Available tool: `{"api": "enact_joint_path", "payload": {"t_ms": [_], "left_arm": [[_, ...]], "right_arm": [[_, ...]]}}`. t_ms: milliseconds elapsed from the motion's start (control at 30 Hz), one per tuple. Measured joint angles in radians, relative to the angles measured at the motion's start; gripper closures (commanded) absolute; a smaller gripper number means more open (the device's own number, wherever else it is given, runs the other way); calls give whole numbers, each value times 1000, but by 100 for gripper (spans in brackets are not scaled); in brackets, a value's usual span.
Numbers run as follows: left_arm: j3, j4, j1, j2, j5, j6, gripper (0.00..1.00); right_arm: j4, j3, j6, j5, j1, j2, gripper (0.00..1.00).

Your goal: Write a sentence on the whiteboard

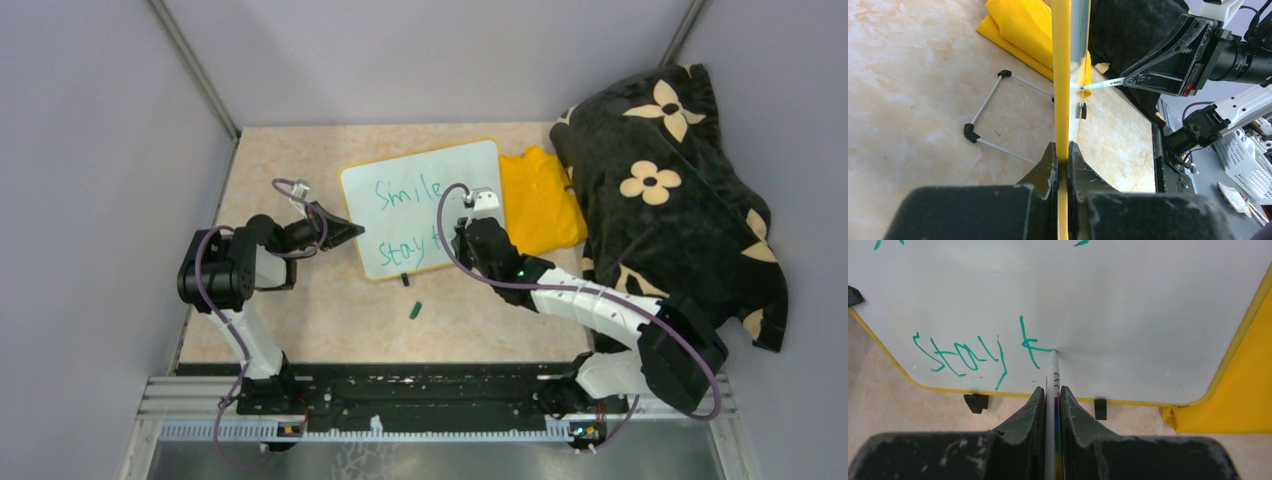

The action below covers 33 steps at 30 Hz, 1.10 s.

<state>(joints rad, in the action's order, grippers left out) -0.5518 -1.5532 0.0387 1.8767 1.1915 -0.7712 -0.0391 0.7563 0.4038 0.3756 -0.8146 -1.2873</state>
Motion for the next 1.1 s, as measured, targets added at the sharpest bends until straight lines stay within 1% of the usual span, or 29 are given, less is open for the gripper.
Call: {"api": "enact_joint_path", "payload": {"t_ms": [167,300,1100], "left_arm": [[0,0,0,0,0,0,100],[-1,0,0,0,0,0,100],[-3,0,-6,0,-1,1,100]], "right_arm": [[-22,-52,-19,-12,3,61,100],[-35,-56,-33,-12,6,88,100],[-45,-20,-36,-10,6,16,100]]}}
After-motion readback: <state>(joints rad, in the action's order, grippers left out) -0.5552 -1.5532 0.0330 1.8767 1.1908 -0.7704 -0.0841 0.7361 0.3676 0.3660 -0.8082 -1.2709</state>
